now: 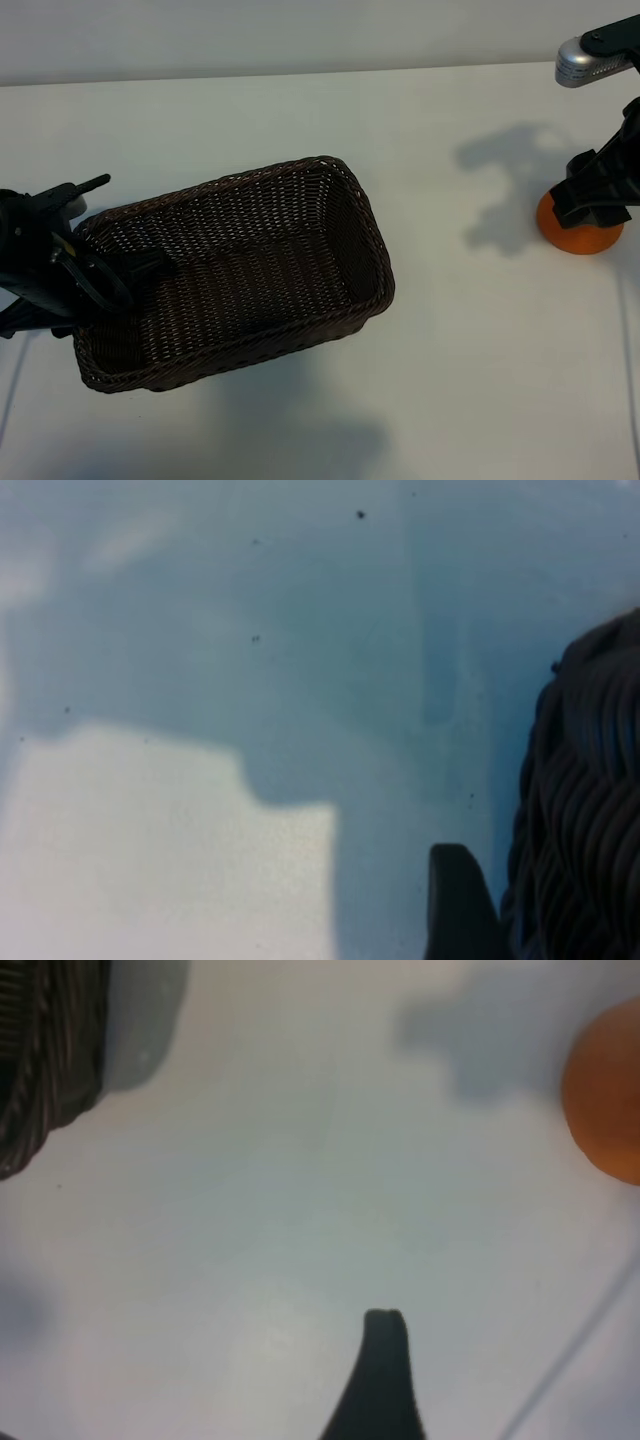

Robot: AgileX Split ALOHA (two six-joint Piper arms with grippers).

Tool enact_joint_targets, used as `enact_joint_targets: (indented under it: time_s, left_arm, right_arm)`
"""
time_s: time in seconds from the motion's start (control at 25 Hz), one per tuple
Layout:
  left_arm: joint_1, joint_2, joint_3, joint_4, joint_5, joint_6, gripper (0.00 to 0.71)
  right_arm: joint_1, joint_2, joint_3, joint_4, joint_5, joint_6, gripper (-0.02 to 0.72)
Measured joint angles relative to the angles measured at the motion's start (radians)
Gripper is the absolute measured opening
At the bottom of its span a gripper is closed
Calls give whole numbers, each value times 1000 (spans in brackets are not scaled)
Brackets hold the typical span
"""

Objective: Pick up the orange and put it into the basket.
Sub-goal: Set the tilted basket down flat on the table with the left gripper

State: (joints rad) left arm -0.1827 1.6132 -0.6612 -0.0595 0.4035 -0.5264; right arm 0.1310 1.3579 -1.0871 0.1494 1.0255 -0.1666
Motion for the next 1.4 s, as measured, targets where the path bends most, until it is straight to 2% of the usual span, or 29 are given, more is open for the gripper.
enact_joint_targets:
  time_s: [0.16, 0.24, 0.48, 0.52, 0.56, 0.8, 1.16, 1.4]
  left_arm:
    - [4, -28, 1, -34, -6, 45, 413]
    - [21, -61, 1, -78, -8, 78, 413]
    - [120, -175, 1, -255, 6, 279, 386]
    - [139, -188, 1, -297, 12, 314, 342]
    - [156, -203, 2, -327, 24, 364, 332]
    - [226, -259, 3, -530, 61, 584, 331]
    - [240, -281, 3, -773, 60, 757, 331]
    - [240, -241, -77, -784, 83, 793, 331]
  right_arm:
    - [0, 0, 0, 0, 0, 0, 595]
    - [0, 0, 0, -1, 0, 0, 595]
    - [0, 0, 0, -1, 0, -1, 595]
    - [0, 0, 0, -1, 0, -1, 595]
    - [0, 0, 0, -1, 0, -1, 595]
    - [0, 0, 0, -1, 0, 0, 595]
    - [0, 0, 0, -1, 0, 0, 595]
    - [0, 0, 0, -1, 0, -1, 595]
